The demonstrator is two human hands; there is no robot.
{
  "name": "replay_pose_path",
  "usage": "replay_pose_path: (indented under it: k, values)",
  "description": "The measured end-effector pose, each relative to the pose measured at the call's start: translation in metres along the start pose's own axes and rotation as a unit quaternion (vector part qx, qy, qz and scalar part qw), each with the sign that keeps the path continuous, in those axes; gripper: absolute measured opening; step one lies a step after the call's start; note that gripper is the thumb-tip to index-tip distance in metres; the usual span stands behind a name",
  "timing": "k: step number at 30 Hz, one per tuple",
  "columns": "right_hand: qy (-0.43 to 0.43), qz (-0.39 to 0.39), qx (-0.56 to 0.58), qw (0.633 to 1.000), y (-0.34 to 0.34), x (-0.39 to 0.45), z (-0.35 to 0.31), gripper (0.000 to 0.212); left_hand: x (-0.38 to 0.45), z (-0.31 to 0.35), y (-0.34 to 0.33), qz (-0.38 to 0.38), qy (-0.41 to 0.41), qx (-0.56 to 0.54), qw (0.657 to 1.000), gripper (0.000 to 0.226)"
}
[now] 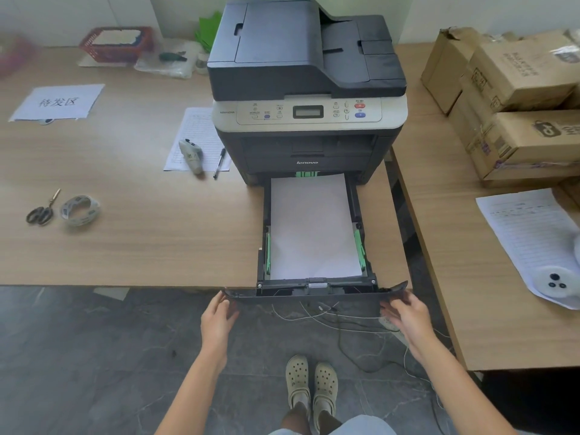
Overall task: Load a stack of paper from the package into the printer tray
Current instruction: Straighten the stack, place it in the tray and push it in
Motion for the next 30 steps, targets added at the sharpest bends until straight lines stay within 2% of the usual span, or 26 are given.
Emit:
replay_pose_path:
  k: [5,9,11,19,27,30]
  values:
    - [0.025,0.005,0.004,1.000,-0.004,-0.002,0.002,0.045,-0.014,-0.011,-0.009,0.004,-0.005,0.023,1.000,0.054]
    - [0.065,0.036,-0.043,0.996,-0.004,-0.006,-0.005,0.026,-0.015,-0.008,-0.013,0.034,-0.025,0.073,0.996,0.053]
    - [0.084,0.050,-0.074,0.992,-0.002,-0.005,-0.005,0.023,-0.011,-0.005,-0.013,0.037,-0.028,0.079,0.996,0.054]
    - [0.110,0.052,-0.080,0.989,-0.002,-0.004,-0.003,0.038,0.000,-0.002,-0.008,0.026,-0.050,0.096,0.994,0.053]
    - [0.112,0.028,-0.051,0.992,-0.009,0.012,-0.021,0.031,0.017,0.011,-0.017,-0.002,-0.066,0.087,0.994,0.051]
    - [0.113,0.034,-0.051,0.992,-0.014,0.019,-0.026,0.039,0.025,0.017,-0.024,-0.008,-0.062,0.084,0.995,0.054]
Point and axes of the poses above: each hand's wrist, its own x-axis towards the middle knuckle, its own y-axis out of the back of the hand, z = x × y, the point moved 6 cm from there along x, towards the middle knuckle, and after that the axes turned 10 degrees about -z, right-handed, at the moved point
